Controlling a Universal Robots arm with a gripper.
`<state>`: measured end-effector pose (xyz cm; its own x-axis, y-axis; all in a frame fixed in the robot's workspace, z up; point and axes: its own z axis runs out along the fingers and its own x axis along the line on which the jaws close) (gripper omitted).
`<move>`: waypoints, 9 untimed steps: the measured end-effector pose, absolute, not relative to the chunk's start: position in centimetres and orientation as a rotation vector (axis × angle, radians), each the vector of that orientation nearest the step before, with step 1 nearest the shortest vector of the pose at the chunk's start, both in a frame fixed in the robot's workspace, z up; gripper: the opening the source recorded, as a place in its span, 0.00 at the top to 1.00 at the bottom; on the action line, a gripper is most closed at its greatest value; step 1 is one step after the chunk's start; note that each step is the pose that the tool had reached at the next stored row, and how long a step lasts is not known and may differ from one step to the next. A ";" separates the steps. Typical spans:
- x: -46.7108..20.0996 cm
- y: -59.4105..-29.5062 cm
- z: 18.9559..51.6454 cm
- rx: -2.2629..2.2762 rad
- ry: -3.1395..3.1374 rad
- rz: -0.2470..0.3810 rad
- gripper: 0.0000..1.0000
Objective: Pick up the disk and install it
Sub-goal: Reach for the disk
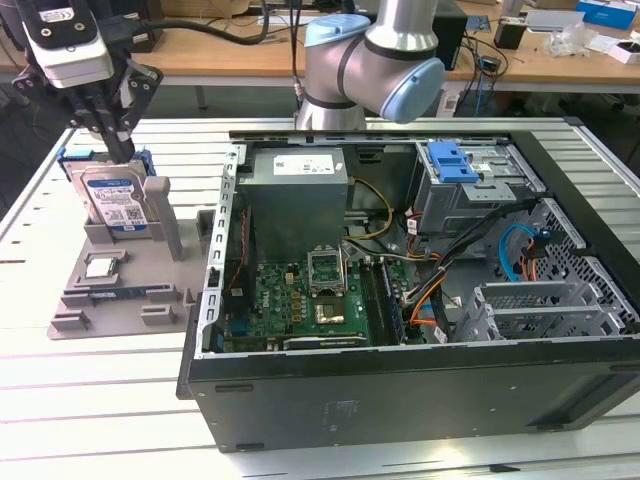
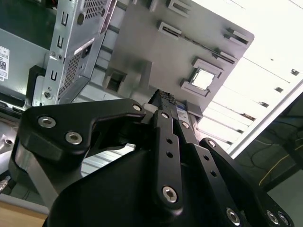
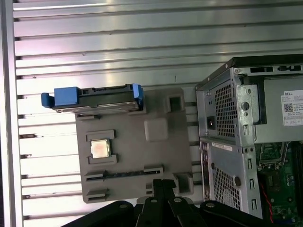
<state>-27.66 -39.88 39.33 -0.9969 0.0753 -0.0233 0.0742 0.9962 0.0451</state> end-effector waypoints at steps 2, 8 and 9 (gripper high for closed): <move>-27.9 -39.9 39.3 0.117 3.114 0.069 0.89; -28.6 -39.9 39.3 0.117 3.114 0.069 0.89; -28.8 -39.9 39.3 0.117 3.114 0.069 0.89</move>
<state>-28.78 -39.88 39.32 -0.9969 0.0752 -0.0233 0.0741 0.9962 0.0450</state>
